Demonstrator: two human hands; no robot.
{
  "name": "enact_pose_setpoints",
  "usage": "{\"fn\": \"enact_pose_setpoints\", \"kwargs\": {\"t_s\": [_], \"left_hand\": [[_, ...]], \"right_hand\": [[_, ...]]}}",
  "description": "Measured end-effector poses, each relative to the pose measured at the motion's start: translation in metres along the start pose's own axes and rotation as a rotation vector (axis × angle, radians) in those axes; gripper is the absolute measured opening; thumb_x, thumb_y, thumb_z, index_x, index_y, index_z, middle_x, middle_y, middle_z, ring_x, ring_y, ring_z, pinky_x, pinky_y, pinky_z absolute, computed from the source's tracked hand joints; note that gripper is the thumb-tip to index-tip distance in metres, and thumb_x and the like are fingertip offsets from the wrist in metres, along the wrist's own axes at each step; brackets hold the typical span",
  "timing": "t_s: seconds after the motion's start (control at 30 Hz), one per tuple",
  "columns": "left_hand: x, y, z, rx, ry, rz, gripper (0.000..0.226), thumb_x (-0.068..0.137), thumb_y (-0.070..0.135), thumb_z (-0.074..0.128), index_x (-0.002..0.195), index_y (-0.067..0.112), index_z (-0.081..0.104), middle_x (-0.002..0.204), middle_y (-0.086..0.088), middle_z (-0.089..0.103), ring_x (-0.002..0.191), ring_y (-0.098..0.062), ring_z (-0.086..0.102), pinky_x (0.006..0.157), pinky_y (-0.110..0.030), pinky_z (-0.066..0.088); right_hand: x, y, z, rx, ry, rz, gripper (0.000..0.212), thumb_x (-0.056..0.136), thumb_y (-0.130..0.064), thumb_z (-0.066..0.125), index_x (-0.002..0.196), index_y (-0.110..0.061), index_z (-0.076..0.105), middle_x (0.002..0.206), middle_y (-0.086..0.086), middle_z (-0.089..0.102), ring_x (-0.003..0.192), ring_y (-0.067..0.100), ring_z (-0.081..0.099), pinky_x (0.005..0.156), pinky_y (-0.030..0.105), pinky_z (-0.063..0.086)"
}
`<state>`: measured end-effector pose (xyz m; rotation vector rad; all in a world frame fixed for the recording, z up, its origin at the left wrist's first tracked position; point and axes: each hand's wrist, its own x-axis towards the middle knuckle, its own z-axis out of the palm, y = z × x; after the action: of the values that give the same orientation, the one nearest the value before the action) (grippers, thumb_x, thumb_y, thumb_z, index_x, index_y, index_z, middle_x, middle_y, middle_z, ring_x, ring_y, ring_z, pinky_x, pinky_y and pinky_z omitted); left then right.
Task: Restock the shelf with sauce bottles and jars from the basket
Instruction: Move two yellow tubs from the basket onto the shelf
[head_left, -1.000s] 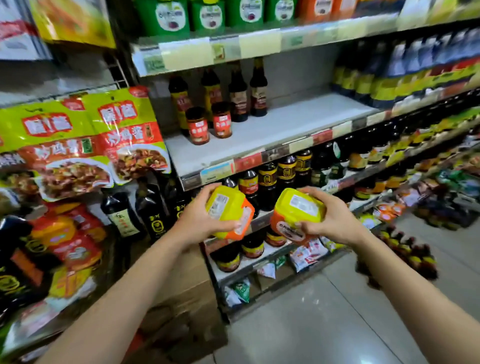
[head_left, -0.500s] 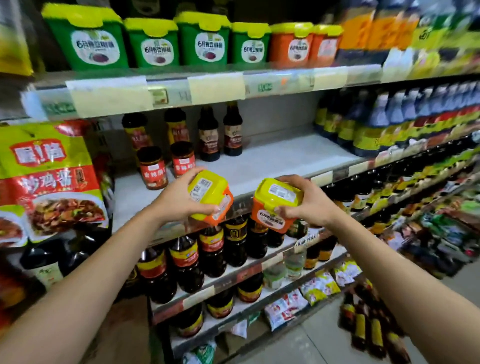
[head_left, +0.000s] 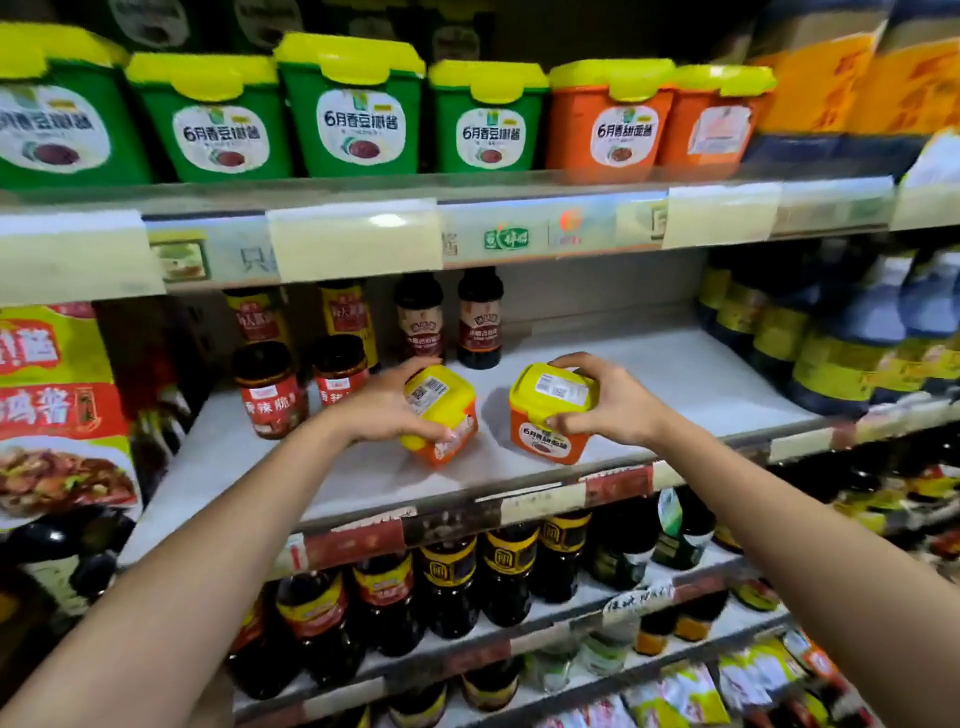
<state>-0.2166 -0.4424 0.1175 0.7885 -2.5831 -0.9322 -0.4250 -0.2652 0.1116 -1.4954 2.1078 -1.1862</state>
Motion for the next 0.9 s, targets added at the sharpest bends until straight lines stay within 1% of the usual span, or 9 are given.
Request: {"fn": "enact_pose_setpoints", "kwargs": {"t_s": [0.13,0.2,0.3,0.37,0.43,0.5,0.6,0.77,0.9], "left_hand": [[0.018,0.002,0.009,0.062,0.022,-0.150,0.090,0.064,0.027,0.082,0.138,0.024,0.030,0.130,-0.003,0.049,0.115,-0.018,0.049,0.091,-0.025,0.041],[0.023,0.001,0.014,0.070,0.016,-0.206,0.090,0.065,0.028,0.081,0.139,0.023,0.030,0.135,-0.004,0.046,0.120,-0.021,0.047,0.099,-0.029,0.041],[0.026,-0.001,0.016,0.005,0.023,-0.278,0.090,0.066,0.023,0.081,0.140,0.025,0.030,0.133,0.000,0.047,0.119,-0.018,0.048,0.096,-0.026,0.042],[0.028,-0.001,0.014,-0.031,-0.001,-0.302,0.089,0.066,0.019,0.081,0.140,0.025,0.031,0.129,0.002,0.049,0.115,-0.012,0.048,0.091,-0.021,0.040],[0.031,-0.001,0.013,-0.048,-0.032,-0.311,0.089,0.066,0.016,0.081,0.139,0.025,0.032,0.124,0.004,0.053,0.108,-0.009,0.051,0.084,-0.015,0.042],[0.038,0.000,0.014,0.006,-0.076,-0.308,0.091,0.065,0.019,0.082,0.140,0.027,0.031,0.122,0.007,0.052,0.108,-0.009,0.052,0.085,-0.016,0.044],[0.043,0.000,0.014,0.034,-0.116,-0.318,0.093,0.065,0.024,0.081,0.141,0.030,0.028,0.124,0.008,0.051,0.112,-0.011,0.052,0.092,-0.023,0.043],[0.036,0.000,0.020,0.008,-0.014,-0.373,0.088,0.067,0.027,0.079,0.140,0.024,0.029,0.128,0.002,0.051,0.114,-0.014,0.051,0.096,-0.026,0.043],[0.029,0.012,0.025,0.186,0.109,-0.515,0.079,0.066,0.053,0.072,0.127,0.016,0.041,0.122,-0.004,0.057,0.106,-0.024,0.057,0.091,-0.038,0.049]], "right_hand": [[0.035,0.037,-0.004,0.030,-0.074,-0.012,0.057,0.061,-0.010,0.079,0.109,-0.027,0.054,0.096,0.006,0.066,0.085,0.021,0.063,0.077,0.032,0.053],[0.046,0.051,-0.004,0.051,-0.112,-0.016,0.058,0.061,-0.009,0.080,0.111,-0.024,0.055,0.095,0.002,0.066,0.083,0.014,0.063,0.073,0.019,0.051],[0.063,0.063,-0.001,0.120,-0.158,-0.039,0.057,0.061,-0.003,0.079,0.108,-0.025,0.056,0.093,-0.005,0.063,0.076,-0.009,0.058,0.063,0.000,0.041],[0.074,0.063,0.003,0.138,-0.240,-0.057,0.058,0.062,-0.006,0.080,0.109,-0.029,0.054,0.097,-0.004,0.065,0.083,-0.002,0.061,0.071,0.005,0.045],[0.083,0.063,0.006,0.159,-0.323,-0.084,0.060,0.063,-0.005,0.079,0.112,-0.028,0.053,0.105,0.001,0.066,0.097,0.013,0.063,0.086,0.023,0.050],[0.087,0.065,0.008,0.214,-0.365,-0.100,0.059,0.065,-0.001,0.078,0.111,-0.028,0.052,0.108,0.003,0.064,0.104,0.019,0.061,0.093,0.034,0.049],[0.084,0.070,0.009,0.300,-0.341,-0.088,0.060,0.066,-0.001,0.078,0.111,-0.030,0.052,0.105,-0.004,0.064,0.098,0.011,0.062,0.091,0.031,0.051],[0.066,0.085,0.010,0.340,-0.326,-0.066,0.079,0.065,-0.006,0.080,0.130,-0.029,0.041,0.109,-0.013,0.058,0.097,0.001,0.059,0.081,0.013,0.050],[0.061,0.089,0.011,0.345,-0.285,-0.073,0.083,0.063,-0.007,0.081,0.126,-0.037,0.037,0.114,-0.007,0.057,0.101,0.008,0.057,0.084,0.015,0.047]]}}
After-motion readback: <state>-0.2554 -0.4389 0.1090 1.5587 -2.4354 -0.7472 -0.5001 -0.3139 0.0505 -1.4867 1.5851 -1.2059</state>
